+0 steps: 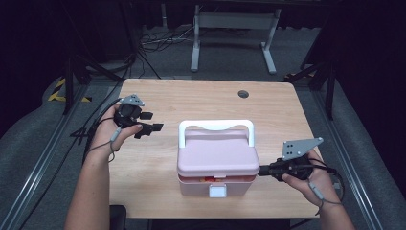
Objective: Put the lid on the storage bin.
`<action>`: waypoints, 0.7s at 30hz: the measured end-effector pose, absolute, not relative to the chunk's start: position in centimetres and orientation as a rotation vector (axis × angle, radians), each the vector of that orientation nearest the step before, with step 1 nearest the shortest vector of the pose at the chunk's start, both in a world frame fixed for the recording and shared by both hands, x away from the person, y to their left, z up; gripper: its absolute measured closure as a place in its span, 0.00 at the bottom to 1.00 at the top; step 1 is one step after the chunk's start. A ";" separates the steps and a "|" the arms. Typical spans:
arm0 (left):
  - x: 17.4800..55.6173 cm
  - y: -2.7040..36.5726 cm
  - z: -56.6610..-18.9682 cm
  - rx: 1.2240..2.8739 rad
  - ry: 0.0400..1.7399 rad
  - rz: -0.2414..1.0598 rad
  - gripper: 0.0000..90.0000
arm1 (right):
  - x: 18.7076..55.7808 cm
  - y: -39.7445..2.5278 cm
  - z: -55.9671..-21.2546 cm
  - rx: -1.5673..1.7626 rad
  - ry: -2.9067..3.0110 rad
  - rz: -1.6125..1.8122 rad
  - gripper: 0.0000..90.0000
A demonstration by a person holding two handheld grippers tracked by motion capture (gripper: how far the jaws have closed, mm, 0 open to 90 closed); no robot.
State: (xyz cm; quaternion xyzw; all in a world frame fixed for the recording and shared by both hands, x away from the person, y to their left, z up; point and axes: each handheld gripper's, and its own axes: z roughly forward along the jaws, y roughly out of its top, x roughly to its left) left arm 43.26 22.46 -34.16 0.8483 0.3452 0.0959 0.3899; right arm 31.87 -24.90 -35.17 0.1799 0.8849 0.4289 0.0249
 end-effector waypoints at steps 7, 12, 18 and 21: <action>43.3 22.4 -34.3 2.161 0.880 0.238 0.40 | 31.6 -24.5 -35.3 0.532 2.810 1.247 1.00; 43.3 22.3 -34.3 2.163 0.877 0.231 0.39 | 31.6 -24.4 -35.3 0.530 2.832 1.224 1.00; 43.4 22.2 -34.4 2.170 0.873 0.225 0.39 | 31.4 -24.4 -35.3 0.519 2.875 1.200 1.00; 43.4 22.2 -34.4 2.172 0.873 0.225 0.39 | 31.3 -24.3 -35.3 0.523 2.890 1.180 1.00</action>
